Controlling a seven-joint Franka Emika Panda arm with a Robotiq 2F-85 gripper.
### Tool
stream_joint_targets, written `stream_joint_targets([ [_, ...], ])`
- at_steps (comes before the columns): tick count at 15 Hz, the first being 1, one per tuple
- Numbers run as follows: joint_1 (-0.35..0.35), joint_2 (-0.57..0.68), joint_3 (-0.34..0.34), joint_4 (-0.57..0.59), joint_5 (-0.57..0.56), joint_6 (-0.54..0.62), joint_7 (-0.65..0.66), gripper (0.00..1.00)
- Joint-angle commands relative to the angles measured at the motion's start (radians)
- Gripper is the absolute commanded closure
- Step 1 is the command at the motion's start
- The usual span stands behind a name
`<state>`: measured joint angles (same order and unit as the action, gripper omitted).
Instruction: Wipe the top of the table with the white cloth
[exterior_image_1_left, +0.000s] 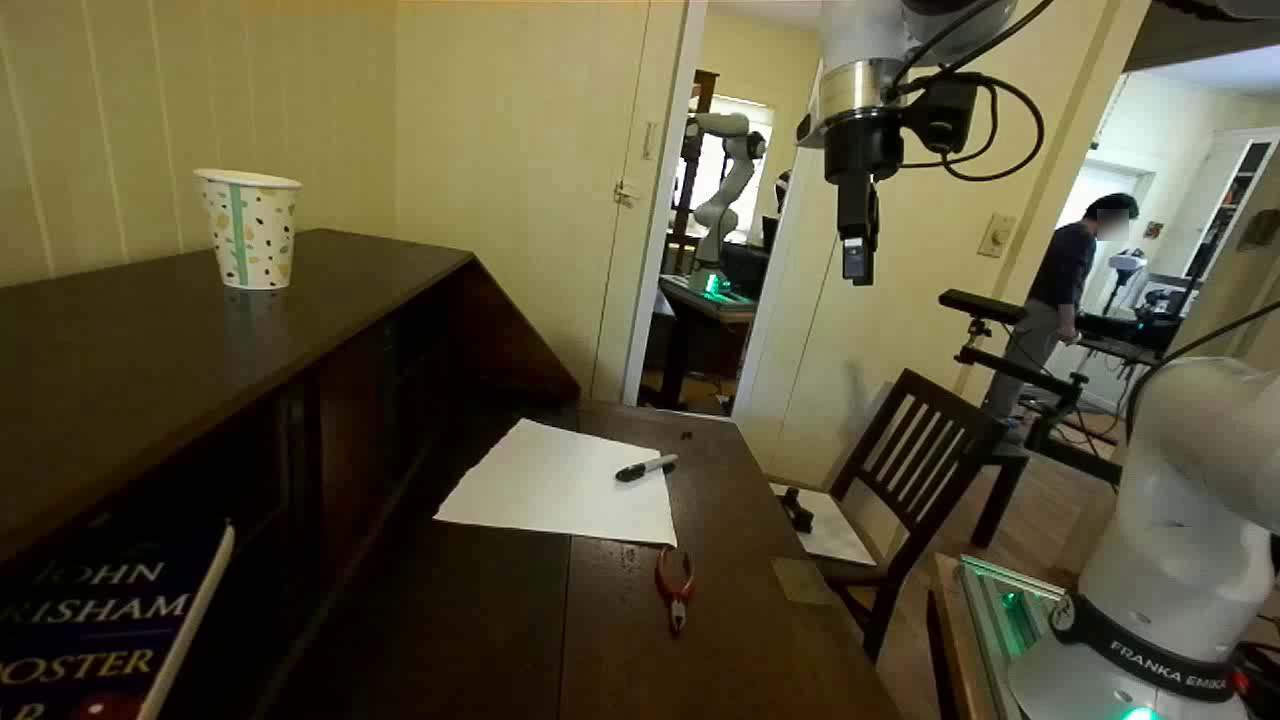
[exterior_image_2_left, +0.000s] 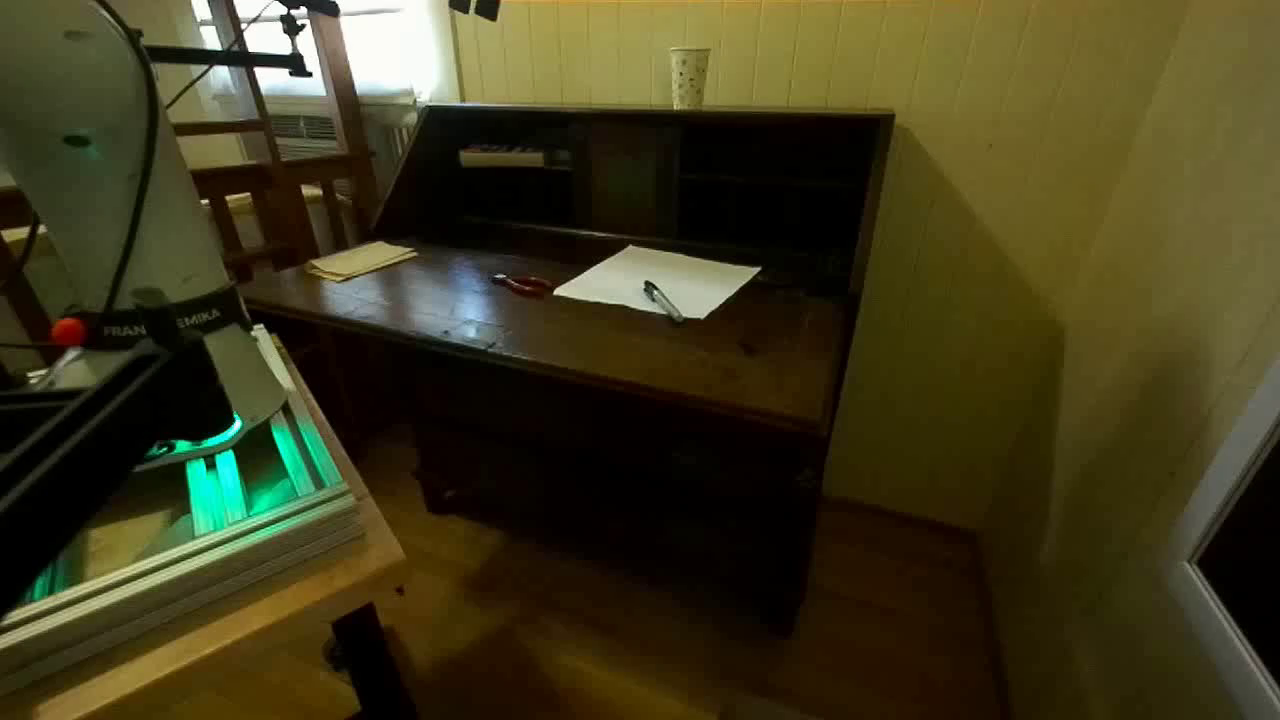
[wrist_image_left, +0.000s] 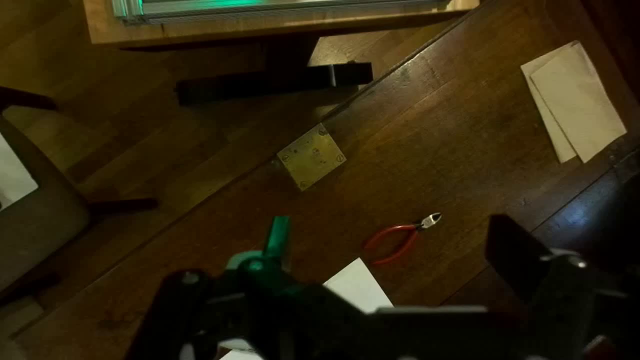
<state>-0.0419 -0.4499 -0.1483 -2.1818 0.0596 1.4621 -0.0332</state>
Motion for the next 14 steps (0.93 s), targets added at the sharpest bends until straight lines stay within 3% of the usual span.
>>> stream_joint_targets([
  [1, -0.020, 0.002, 0.015, 0.003, 0.005, -0.003, -0.007, 0.00],
  [5, -0.008, 0.002, 0.033, -0.015, 0.024, 0.019, 0.009, 0.00],
  [10, 0.067, -0.030, 0.197, -0.220, 0.032, 0.241, 0.109, 0.00],
  [14, 0.190, -0.010, 0.313, -0.341, 0.153, 0.336, 0.115, 0.00],
])
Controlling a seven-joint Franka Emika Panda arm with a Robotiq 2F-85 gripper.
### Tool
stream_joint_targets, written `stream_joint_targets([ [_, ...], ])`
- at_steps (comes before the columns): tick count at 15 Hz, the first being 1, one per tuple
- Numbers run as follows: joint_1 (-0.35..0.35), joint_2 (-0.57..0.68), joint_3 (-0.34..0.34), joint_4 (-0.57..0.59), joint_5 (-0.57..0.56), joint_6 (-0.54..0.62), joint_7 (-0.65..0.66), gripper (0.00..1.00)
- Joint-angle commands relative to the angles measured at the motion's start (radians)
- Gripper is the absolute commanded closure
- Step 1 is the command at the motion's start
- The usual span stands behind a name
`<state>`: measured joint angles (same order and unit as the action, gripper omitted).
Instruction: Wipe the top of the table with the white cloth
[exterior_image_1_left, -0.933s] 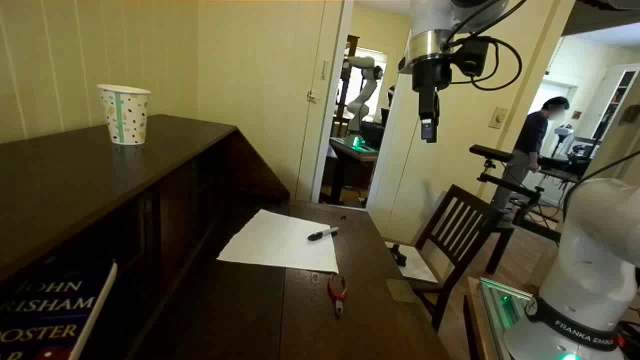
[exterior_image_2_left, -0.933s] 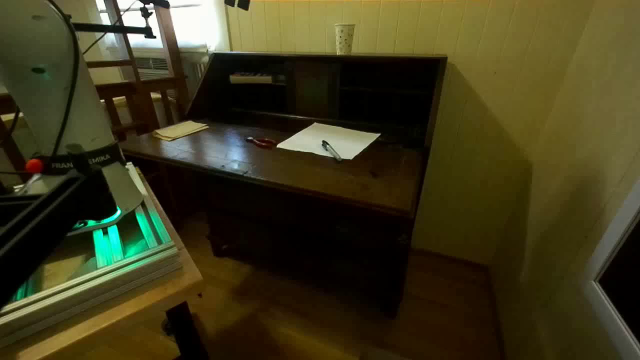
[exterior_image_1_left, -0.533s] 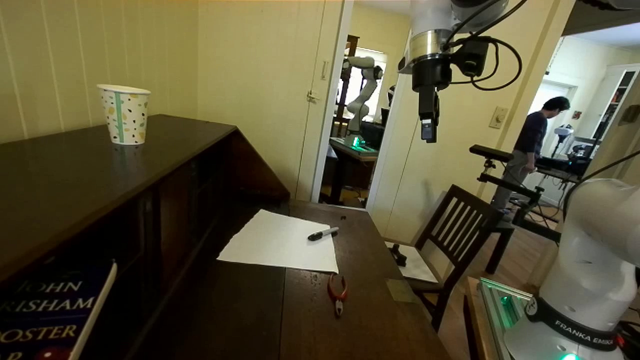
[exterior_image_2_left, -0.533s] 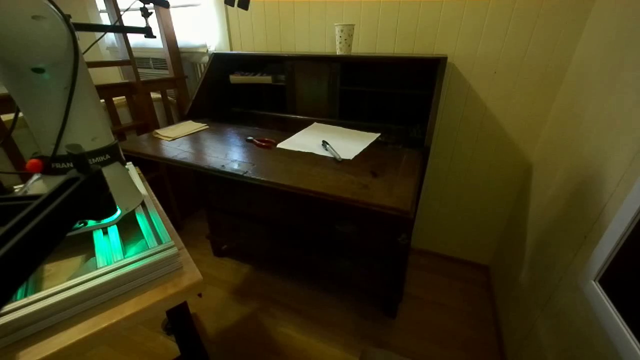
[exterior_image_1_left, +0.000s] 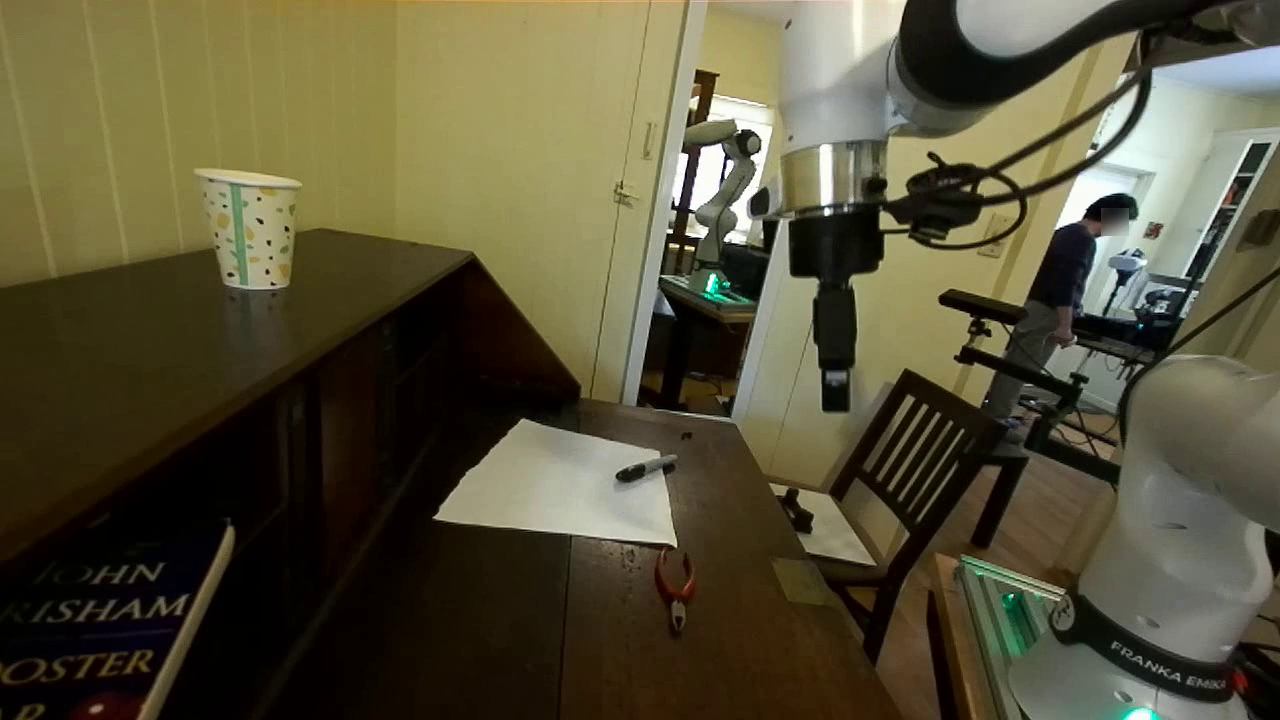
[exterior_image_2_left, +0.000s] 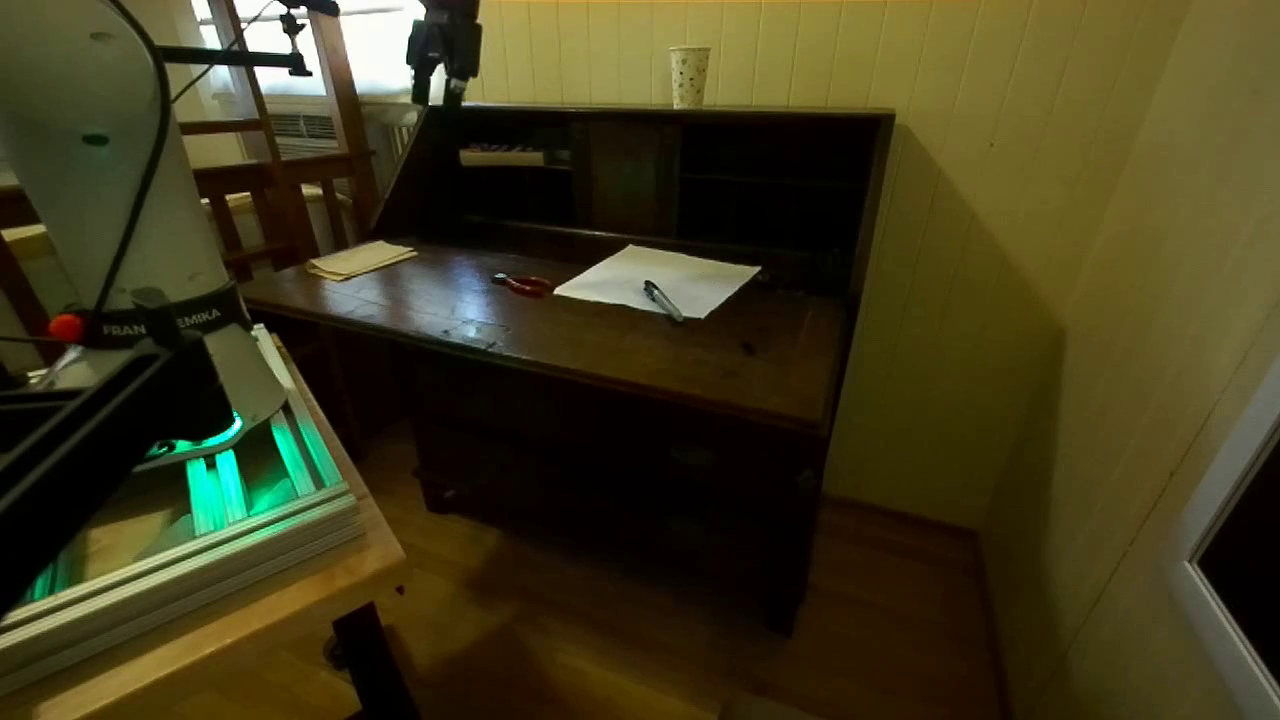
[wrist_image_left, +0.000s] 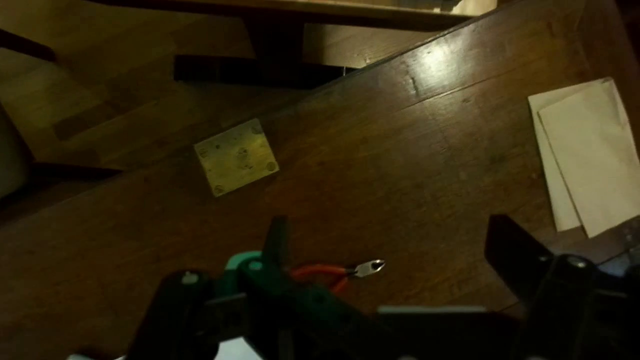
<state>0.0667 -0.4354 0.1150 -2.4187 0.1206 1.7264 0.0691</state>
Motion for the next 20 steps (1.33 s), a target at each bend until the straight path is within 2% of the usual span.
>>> stream_joint_targets([
  [1, 0.116, -0.012, 0.080, -0.126, 0.135, 0.094, 0.011, 0.00],
  [4, 0.212, 0.058, 0.178, -0.186, 0.230, 0.260, 0.002, 0.00],
  [5, 0.231, 0.102, 0.217, -0.188, 0.203, 0.324, 0.000, 0.00],
  [6, 0.196, 0.084, 0.170, -0.134, 0.181, 0.223, 0.008, 0.00],
  [9, 0.234, 0.131, 0.217, -0.164, 0.180, 0.307, 0.011, 0.00],
  [13, 0.228, 0.137, 0.211, -0.174, 0.169, 0.293, 0.017, 0.00],
  [16, 0.235, 0.242, 0.240, -0.143, 0.139, 0.389, 0.014, 0.00],
  [20, 0.261, 0.371, 0.279, -0.128, 0.109, 0.592, 0.040, 0.00],
])
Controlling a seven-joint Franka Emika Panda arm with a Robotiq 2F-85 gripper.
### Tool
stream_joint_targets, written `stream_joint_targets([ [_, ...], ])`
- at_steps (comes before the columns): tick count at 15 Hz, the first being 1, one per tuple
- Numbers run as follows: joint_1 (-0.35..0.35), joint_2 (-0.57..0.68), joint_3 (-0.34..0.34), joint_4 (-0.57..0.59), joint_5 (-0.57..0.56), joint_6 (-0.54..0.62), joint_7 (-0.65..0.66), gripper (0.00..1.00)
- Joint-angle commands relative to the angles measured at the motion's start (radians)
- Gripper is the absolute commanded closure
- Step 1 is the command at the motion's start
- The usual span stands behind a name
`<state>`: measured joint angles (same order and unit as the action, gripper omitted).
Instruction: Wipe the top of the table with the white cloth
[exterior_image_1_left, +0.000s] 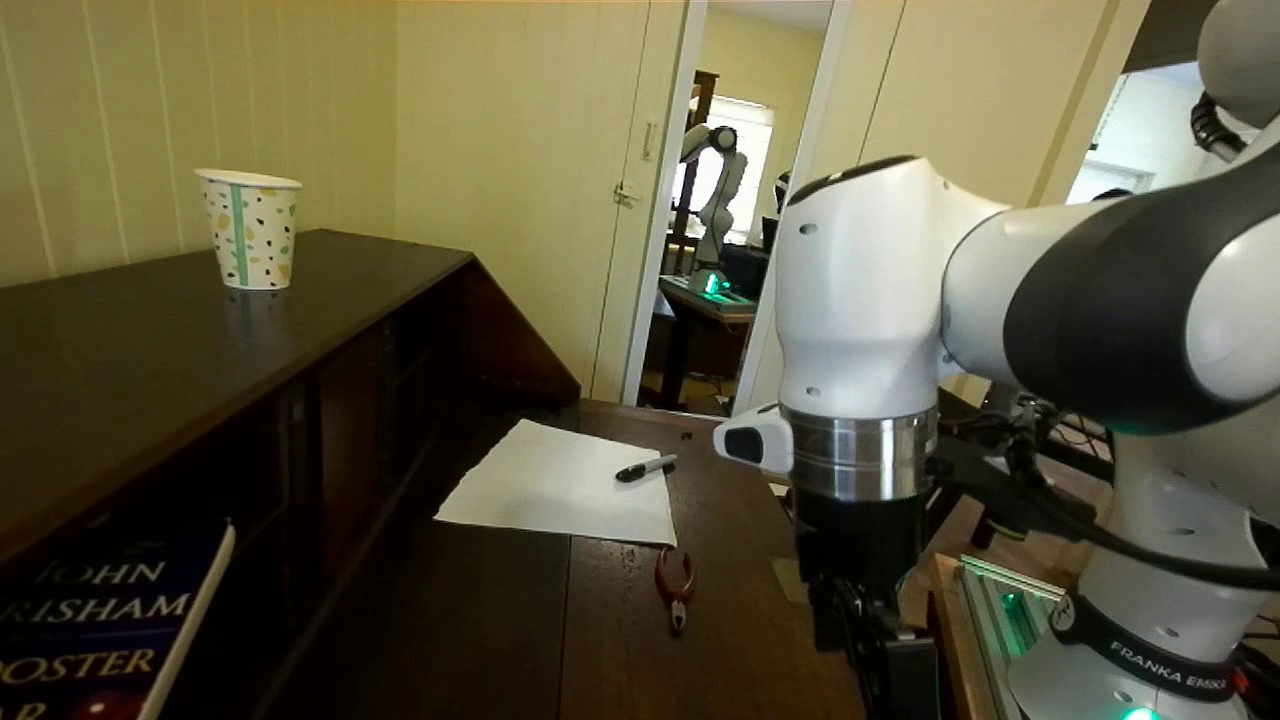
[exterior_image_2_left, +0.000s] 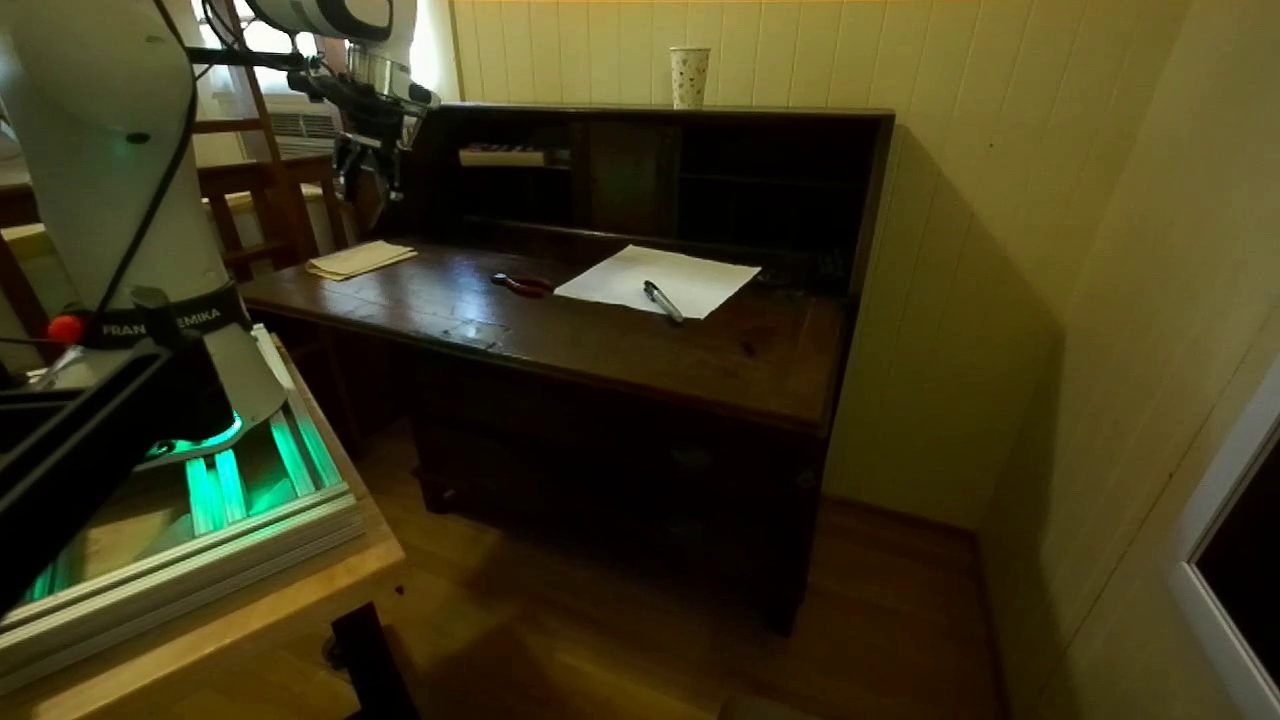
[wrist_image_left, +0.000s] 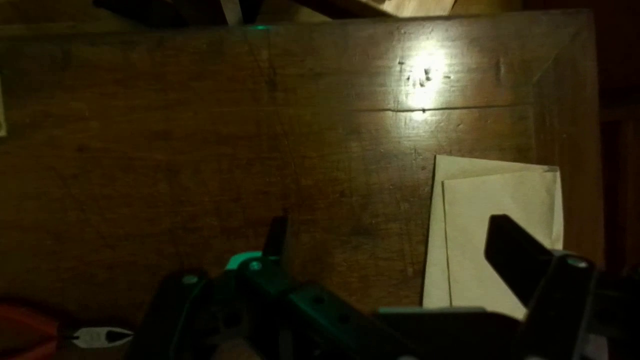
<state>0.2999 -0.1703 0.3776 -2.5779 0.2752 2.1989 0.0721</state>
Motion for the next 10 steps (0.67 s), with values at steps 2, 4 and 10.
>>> stream_joint_targets([
  [2, 0.043, 0.146, 0.027, 0.026, -0.081, 0.237, 0.053, 0.00],
  [4, 0.063, 0.191, 0.037, 0.022, -0.101, 0.360, 0.088, 0.00],
  [10, 0.143, 0.331, 0.055, 0.067, -0.173, 0.572, 0.235, 0.00],
])
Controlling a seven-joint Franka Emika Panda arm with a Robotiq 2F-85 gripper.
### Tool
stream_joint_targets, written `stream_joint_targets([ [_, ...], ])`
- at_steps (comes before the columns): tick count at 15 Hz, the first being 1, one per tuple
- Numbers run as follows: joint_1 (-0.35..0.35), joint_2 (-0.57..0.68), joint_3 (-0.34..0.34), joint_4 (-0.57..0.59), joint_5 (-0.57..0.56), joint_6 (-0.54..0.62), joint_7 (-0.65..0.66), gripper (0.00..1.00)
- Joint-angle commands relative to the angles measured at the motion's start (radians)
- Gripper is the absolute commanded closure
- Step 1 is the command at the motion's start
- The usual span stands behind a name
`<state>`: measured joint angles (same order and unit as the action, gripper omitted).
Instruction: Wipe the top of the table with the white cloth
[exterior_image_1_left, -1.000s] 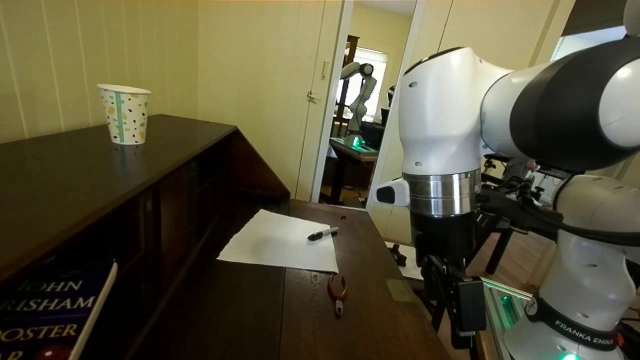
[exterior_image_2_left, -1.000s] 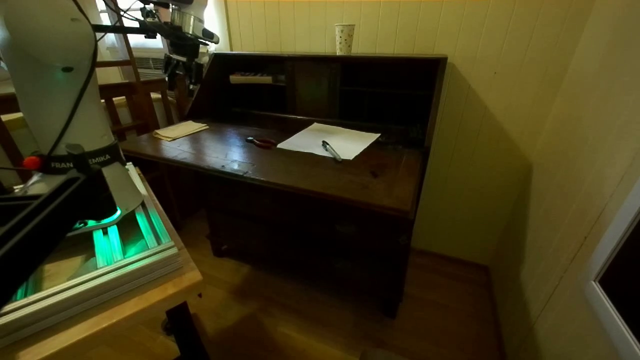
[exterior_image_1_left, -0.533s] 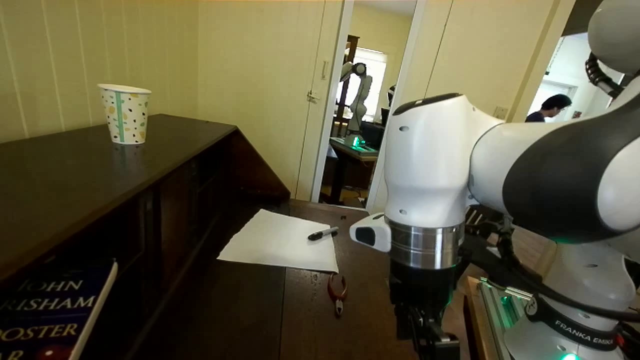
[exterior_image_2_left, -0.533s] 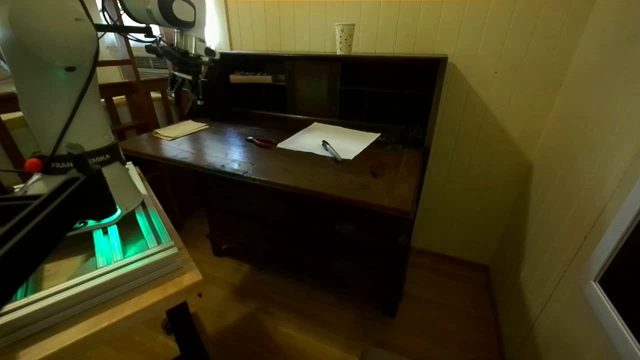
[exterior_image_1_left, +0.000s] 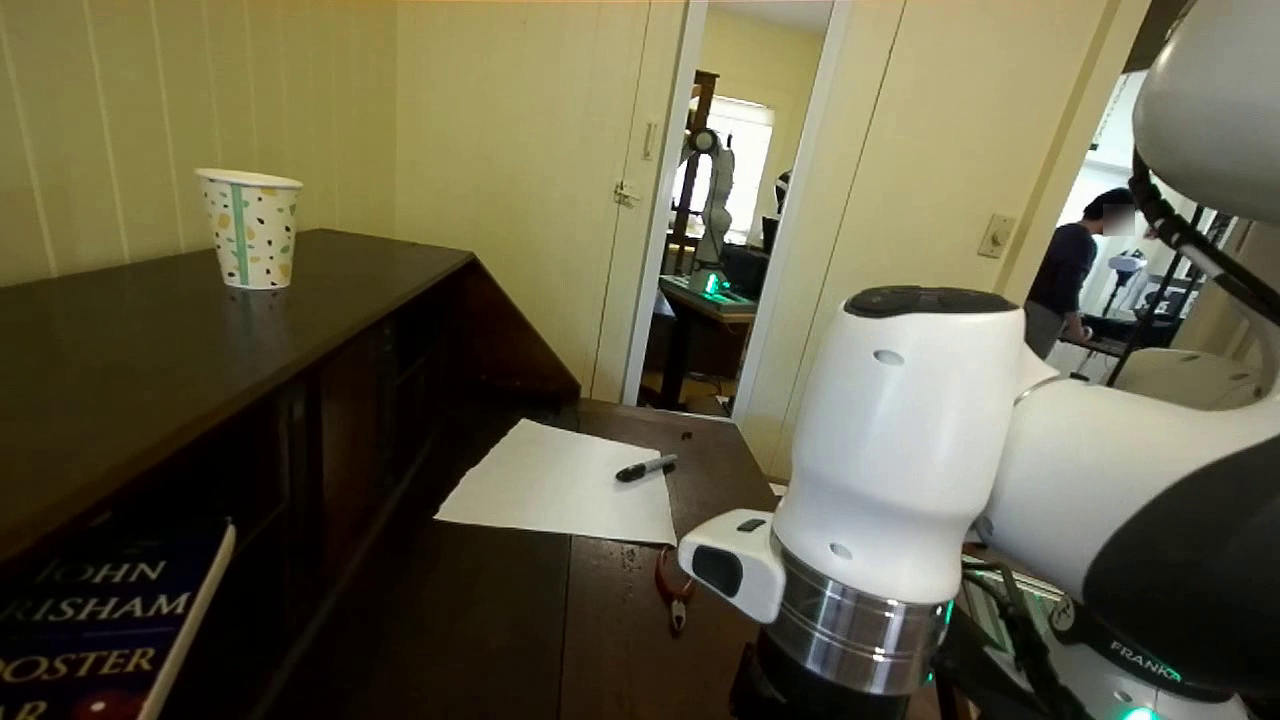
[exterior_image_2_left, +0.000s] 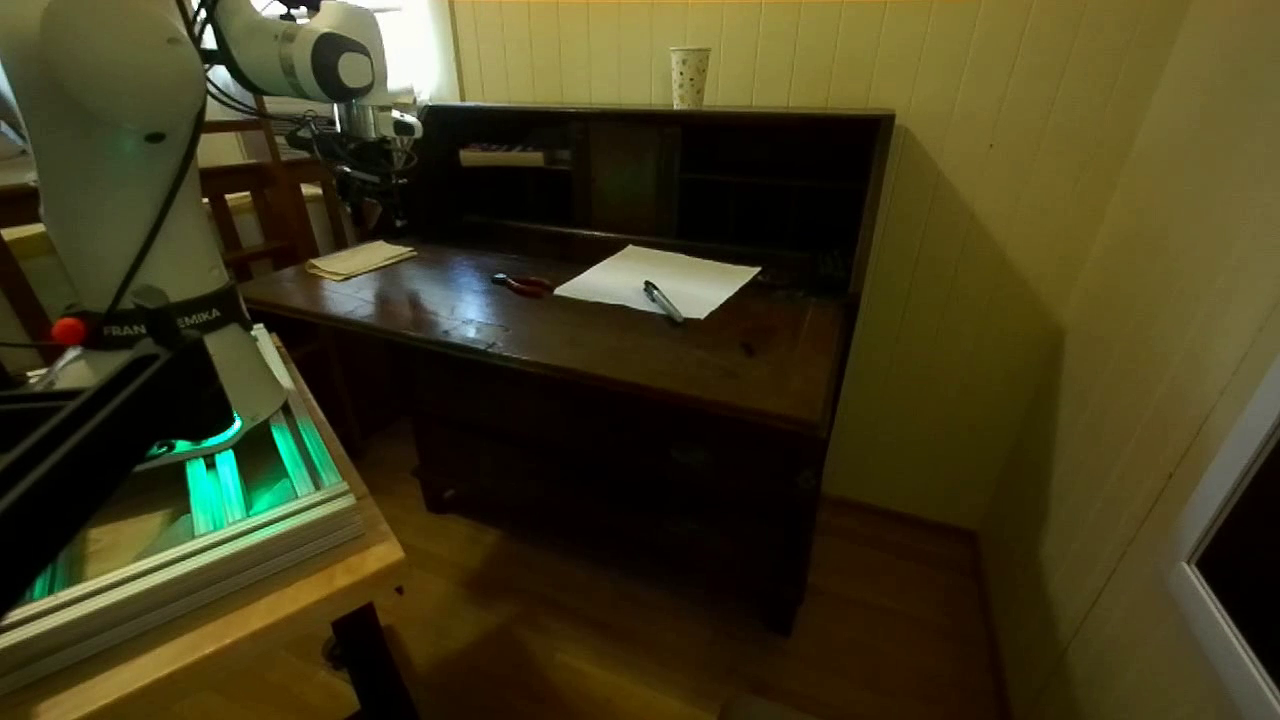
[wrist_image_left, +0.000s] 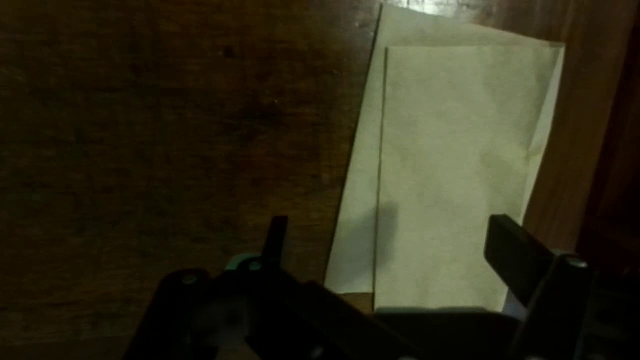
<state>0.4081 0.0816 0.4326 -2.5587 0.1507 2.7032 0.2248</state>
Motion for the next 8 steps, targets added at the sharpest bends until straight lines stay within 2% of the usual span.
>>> stream_joint_targets([
  [1, 0.046, 0.099, -0.003, 0.055, -0.053, 0.094, 0.092, 0.00],
  [8, 0.085, 0.206, -0.037, 0.080, -0.052, 0.192, 0.100, 0.00],
])
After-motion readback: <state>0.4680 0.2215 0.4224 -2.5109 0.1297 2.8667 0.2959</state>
